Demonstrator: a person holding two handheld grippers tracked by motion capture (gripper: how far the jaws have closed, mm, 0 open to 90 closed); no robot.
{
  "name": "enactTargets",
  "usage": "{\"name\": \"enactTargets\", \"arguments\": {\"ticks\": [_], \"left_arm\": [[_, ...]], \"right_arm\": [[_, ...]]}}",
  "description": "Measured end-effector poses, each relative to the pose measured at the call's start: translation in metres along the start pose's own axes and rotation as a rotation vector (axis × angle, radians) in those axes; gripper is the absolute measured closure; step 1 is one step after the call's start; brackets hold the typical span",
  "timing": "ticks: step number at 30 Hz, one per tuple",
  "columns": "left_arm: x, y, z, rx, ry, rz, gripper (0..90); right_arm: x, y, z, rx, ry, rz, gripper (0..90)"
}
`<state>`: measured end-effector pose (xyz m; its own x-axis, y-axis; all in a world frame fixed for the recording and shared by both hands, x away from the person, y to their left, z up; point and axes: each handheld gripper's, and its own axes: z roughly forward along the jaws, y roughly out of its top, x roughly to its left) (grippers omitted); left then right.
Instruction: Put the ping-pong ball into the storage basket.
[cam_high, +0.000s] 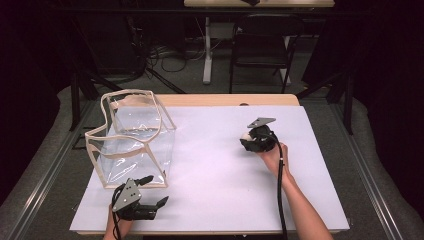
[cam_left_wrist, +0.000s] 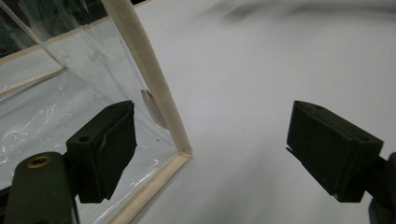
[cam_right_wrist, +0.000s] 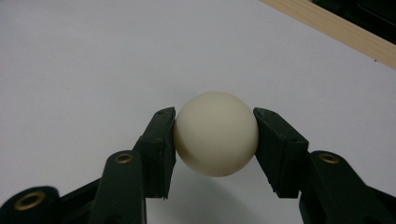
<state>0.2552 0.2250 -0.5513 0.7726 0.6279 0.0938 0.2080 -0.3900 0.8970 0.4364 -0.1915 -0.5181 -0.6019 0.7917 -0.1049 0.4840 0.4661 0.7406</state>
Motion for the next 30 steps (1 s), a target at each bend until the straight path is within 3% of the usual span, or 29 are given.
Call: {"name": "enactTargets", "arguments": {"ticks": [30], "left_arm": [[0.000,0.000,0.000,-0.001,0.002,-0.001,16.0]], "right_arm": [[0.006,0.025,-0.035,-0.027,-0.013,-0.053,50.6]]}}
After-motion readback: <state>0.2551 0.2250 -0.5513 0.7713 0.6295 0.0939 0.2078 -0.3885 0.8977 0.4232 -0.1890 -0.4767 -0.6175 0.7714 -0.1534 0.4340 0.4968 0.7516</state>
